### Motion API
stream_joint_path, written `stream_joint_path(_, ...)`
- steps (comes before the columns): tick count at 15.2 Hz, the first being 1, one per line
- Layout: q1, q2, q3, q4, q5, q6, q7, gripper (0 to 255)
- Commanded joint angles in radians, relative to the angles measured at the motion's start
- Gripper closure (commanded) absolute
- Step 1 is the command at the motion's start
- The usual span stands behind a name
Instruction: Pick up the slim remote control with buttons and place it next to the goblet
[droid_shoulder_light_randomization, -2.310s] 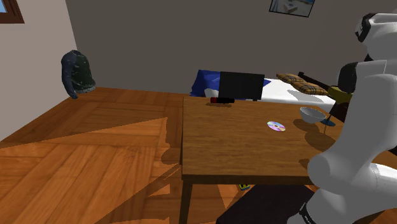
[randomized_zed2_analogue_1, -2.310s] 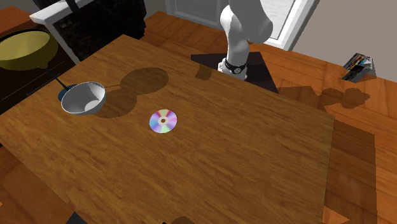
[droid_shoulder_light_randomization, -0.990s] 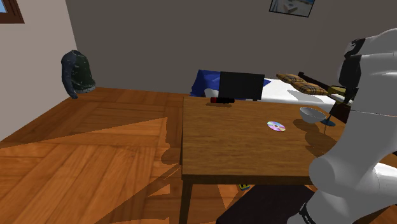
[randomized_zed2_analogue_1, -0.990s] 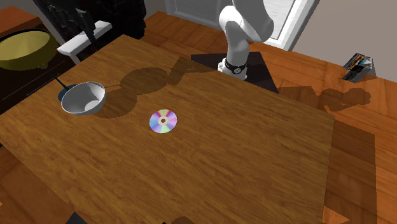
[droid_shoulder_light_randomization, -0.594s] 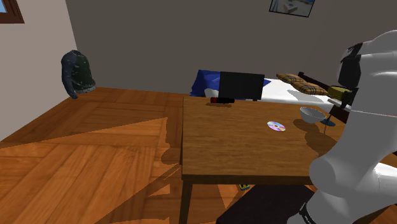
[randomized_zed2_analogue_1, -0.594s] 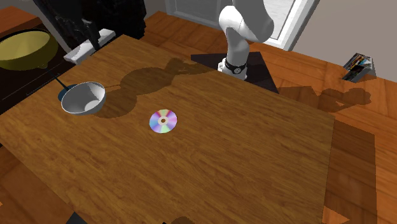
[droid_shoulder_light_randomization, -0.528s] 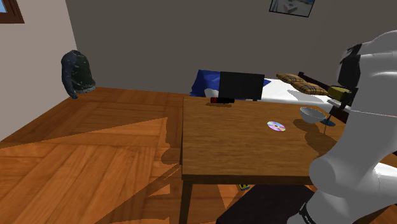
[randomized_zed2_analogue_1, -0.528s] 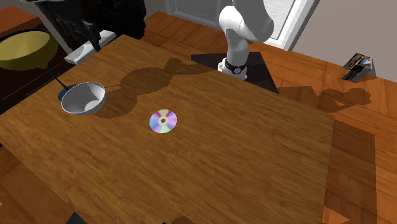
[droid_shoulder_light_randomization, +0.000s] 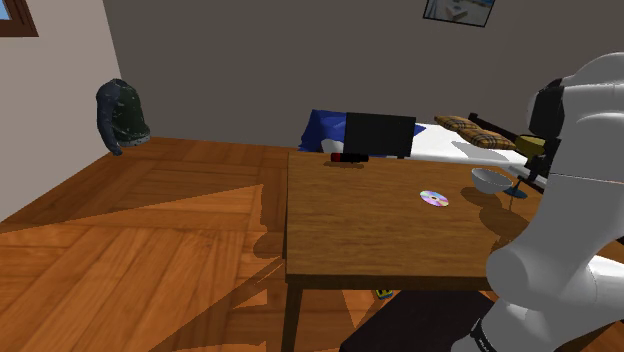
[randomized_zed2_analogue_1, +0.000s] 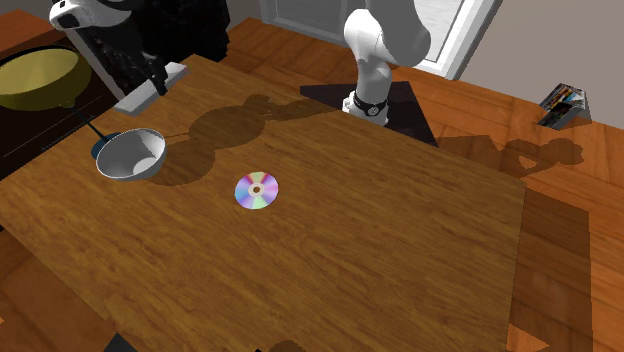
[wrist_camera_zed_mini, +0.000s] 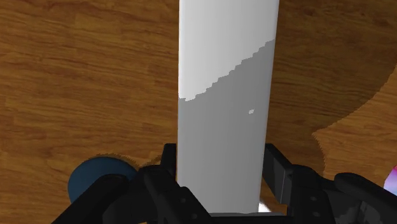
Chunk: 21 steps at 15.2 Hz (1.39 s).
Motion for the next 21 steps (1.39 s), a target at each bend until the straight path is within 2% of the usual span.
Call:
stream_joint_path(1, -0.001, 0.007, 0.003, -0.021, 0.006, 0.026, -0.006, 255)
stream_joint_path(21, -0.022, 0.104, 0.047, -0.169, 0.090, 0.249, -0.060, 255)
